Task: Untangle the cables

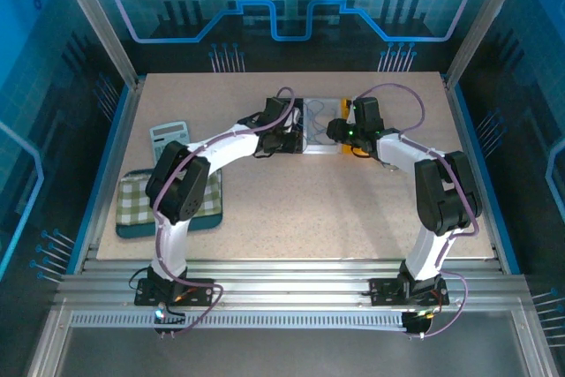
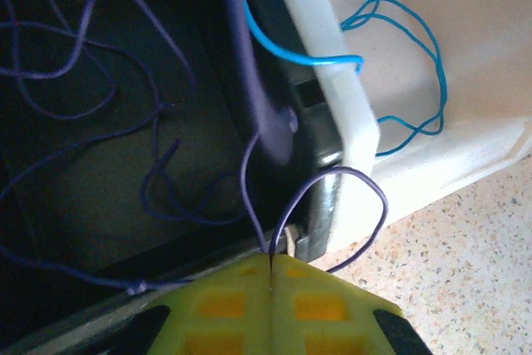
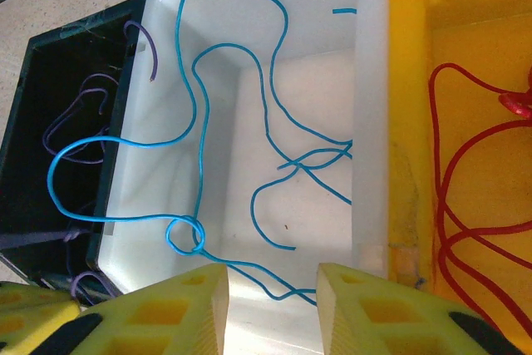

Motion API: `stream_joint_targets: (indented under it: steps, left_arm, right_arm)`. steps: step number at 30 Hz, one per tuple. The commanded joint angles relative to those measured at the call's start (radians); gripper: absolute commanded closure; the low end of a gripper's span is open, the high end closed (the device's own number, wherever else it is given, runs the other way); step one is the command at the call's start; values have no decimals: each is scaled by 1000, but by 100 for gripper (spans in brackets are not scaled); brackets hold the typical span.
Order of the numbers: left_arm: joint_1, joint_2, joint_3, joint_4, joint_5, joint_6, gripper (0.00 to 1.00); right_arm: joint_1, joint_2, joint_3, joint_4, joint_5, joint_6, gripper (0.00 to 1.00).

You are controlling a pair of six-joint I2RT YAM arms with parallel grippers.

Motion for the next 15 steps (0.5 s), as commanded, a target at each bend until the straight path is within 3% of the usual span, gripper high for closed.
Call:
stream_joint_targets:
  steps: [1, 7, 15]
  left_arm:
    - [24, -74, -58, 108, 22, -57, 100]
    - [72, -101, -113, 199, 18, -190, 100]
    - [75, 12, 79, 21, -139, -237, 100]
  right_arm:
    - [-16, -31, -19, 10, -11, 13, 67]
    - [-16, -33, -20, 14, -11, 12, 66]
    - [-21, -46, -23, 2, -8, -5, 66]
